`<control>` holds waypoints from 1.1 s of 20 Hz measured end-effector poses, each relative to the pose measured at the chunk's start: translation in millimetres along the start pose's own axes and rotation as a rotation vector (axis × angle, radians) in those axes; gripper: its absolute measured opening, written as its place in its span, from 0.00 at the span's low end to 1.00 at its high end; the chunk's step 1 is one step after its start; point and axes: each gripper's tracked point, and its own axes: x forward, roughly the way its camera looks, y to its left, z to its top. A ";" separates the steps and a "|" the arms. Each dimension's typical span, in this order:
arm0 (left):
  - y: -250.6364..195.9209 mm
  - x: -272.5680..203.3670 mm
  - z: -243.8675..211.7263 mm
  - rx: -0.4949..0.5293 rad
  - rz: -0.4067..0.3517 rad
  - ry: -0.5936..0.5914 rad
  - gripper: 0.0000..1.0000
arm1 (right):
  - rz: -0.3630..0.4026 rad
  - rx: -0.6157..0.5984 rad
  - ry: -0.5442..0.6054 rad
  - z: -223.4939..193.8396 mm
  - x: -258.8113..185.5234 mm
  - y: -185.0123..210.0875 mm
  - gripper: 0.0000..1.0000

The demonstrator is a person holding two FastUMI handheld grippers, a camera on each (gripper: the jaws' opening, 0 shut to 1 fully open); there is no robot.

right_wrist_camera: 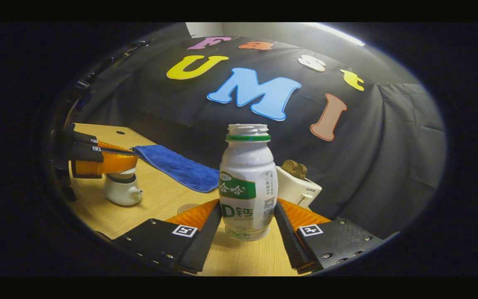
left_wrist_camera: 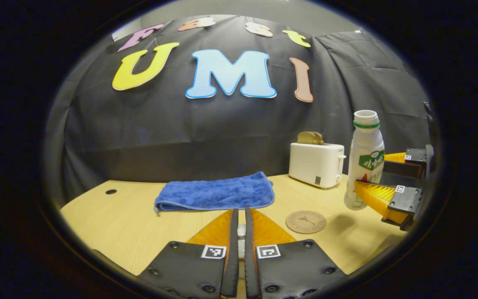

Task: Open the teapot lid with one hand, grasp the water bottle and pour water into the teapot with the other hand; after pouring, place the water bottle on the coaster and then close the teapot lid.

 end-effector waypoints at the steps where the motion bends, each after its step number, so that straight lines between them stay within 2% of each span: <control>1: -1.0 -0.4 0.2 -0.001 -0.001 -0.002 0.17 | 0.001 0.004 0.003 -1.8 0.1 -1.0 0.74; 6: -4.8 0.6 -0.7 0.011 0.003 -0.005 0.17 | 0.005 0.016 -0.007 2.7 -1.5 -1.1 0.74; 9: -15.1 1.7 -1.3 0.001 -0.026 -0.006 0.17 | 0.011 0.026 -0.006 1.3 -2.2 -1.0 0.74; 11: -16.9 1.1 -2.3 0.032 -0.016 -0.006 0.13 | 0.017 0.029 -0.002 0.0 -2.7 0.0 0.74; 13: -17.5 0.8 -2.1 0.062 -0.006 -0.008 0.13 | 0.019 0.030 -0.003 0.5 -3.0 -0.3 0.74; 14: -17.2 1.4 -3.8 0.066 -0.003 -0.010 0.17 | 0.018 0.029 -0.005 1.6 -2.9 -0.8 0.74; 21: -10.1 2.1 -7.4 0.043 0.016 -0.005 0.17 | 0.023 0.032 -0.005 0.5 -3.4 -0.8 0.74; 22: -10.2 2.8 -10.2 0.037 0.014 -0.001 0.13 | 0.024 0.032 -0.005 1.5 -3.4 -0.9 0.74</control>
